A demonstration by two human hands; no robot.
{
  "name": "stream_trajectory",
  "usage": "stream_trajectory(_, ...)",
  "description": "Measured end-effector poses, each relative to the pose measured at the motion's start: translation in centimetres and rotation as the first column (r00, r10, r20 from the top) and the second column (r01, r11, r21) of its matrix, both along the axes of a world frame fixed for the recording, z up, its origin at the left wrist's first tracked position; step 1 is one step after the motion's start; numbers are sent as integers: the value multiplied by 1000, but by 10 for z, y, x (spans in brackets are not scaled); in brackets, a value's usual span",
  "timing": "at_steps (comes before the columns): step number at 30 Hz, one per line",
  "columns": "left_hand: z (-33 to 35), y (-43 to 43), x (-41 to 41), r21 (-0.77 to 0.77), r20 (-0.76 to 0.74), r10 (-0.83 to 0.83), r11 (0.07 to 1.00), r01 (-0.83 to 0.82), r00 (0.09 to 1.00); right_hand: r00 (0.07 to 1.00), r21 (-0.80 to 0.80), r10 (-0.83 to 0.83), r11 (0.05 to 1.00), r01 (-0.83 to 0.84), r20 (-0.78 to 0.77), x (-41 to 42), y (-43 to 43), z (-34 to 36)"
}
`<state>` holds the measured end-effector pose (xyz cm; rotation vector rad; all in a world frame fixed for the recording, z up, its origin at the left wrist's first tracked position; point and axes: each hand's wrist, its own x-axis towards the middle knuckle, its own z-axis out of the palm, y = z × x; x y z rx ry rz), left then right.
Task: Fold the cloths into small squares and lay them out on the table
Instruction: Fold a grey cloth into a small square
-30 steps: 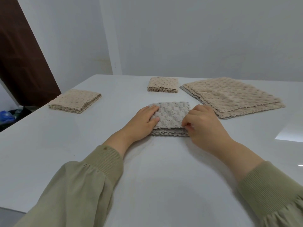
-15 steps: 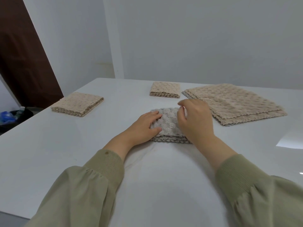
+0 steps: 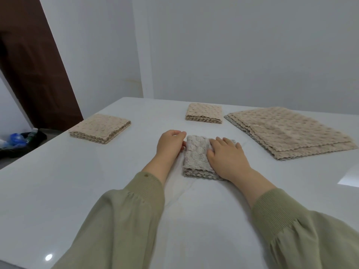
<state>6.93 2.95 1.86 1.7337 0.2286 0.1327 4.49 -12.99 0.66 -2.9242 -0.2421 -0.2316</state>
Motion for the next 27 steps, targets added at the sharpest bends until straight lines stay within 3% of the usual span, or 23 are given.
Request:
stream_trajectory(10, -3, -11, 27, 31, 10, 113, 993, -113, 994, 1000, -49, 5, 999, -5, -3, -1, 0, 1)
stream_trajectory(15, -10, -15, 26, 335, 127, 137, 926, -172, 982, 995, -22, -76, 997, 75, -67, -2, 0, 0)
stream_trajectory(19, -13, -19, 23, 520, 187, 58, 841, -149, 981, 992, 4, -82, 997, 83, -93, -3, -1, 0)
stream_trajectory(24, -5, -13, 1, 433, 473, -68, 886, -165, 879, 988, 100, -126, 988, 117, 94, -11, -1, 4)
stream_trajectory(26, -2, -13, -8, 564, 496, -248, 820, -92, 833, 980, 78, -145, 988, 135, 140, -12, -1, 4)
stream_trajectory(27, -3, -13, -11, 684, 411, -364, 729, -20, 836, 982, 63, -142, 989, 136, 120, -12, -2, 2)
